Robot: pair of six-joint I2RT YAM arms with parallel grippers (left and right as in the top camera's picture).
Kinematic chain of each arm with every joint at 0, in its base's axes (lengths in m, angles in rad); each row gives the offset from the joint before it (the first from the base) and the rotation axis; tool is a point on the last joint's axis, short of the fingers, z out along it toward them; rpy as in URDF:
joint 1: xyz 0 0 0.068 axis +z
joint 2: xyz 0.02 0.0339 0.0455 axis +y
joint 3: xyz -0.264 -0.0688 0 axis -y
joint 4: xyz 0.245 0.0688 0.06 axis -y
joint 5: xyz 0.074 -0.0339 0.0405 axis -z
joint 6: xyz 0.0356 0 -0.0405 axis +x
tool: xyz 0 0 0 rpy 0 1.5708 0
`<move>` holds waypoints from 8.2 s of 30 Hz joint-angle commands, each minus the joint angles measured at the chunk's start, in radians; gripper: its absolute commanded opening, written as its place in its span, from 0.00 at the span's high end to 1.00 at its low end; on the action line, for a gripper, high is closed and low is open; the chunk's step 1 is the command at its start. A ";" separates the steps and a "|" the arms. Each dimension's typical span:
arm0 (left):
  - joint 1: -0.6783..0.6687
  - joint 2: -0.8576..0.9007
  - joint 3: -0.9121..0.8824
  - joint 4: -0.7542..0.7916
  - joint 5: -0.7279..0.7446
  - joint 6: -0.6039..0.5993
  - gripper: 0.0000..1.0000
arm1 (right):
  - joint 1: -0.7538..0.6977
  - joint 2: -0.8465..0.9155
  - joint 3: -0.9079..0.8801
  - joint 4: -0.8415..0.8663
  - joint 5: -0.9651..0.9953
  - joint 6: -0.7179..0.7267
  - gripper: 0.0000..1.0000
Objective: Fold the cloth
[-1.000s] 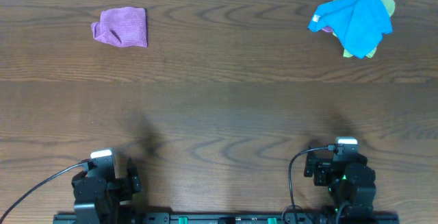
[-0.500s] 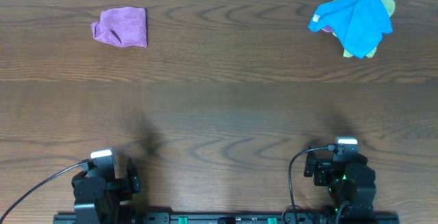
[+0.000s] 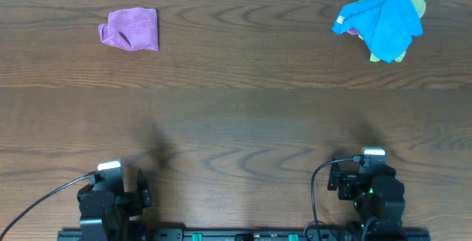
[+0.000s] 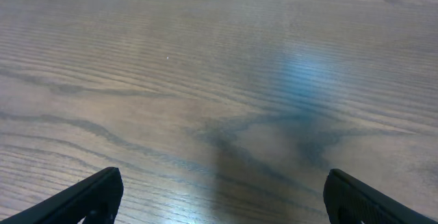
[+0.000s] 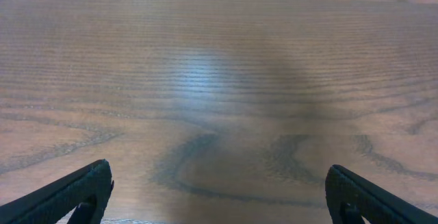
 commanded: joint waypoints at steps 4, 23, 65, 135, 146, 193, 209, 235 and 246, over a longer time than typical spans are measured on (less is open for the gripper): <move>0.006 -0.007 -0.004 -0.002 -0.014 -0.004 0.05 | 0.014 -0.011 -0.013 0.005 0.037 -0.013 0.01; 0.006 -0.007 -0.004 -0.002 -0.014 -0.004 0.05 | -0.116 0.321 0.247 -0.003 0.041 0.152 0.01; 0.006 -0.007 -0.004 -0.002 -0.014 -0.004 0.05 | -0.266 1.980 1.380 0.496 -0.021 0.084 0.01; 0.006 -0.007 -0.004 -0.002 -0.014 -0.004 0.05 | -0.034 1.582 1.429 -0.040 -0.286 0.046 0.98; 0.006 -0.007 -0.004 -0.002 -0.014 -0.004 0.05 | 0.345 1.492 1.429 -0.183 -0.294 0.038 0.98; 0.006 -0.007 -0.004 -0.002 -0.014 -0.004 0.05 | 0.410 1.695 1.396 -0.275 -0.395 0.128 0.01; 0.006 -0.007 -0.004 -0.002 -0.014 -0.004 0.05 | 0.443 1.698 1.003 0.057 -0.499 0.341 0.33; 0.006 -0.007 -0.004 -0.002 -0.014 -0.004 0.05 | 0.472 1.780 0.953 0.213 -0.429 0.414 0.33; 0.006 -0.007 -0.004 -0.002 -0.014 -0.004 0.05 | 0.474 1.841 0.953 0.276 -0.409 0.425 0.55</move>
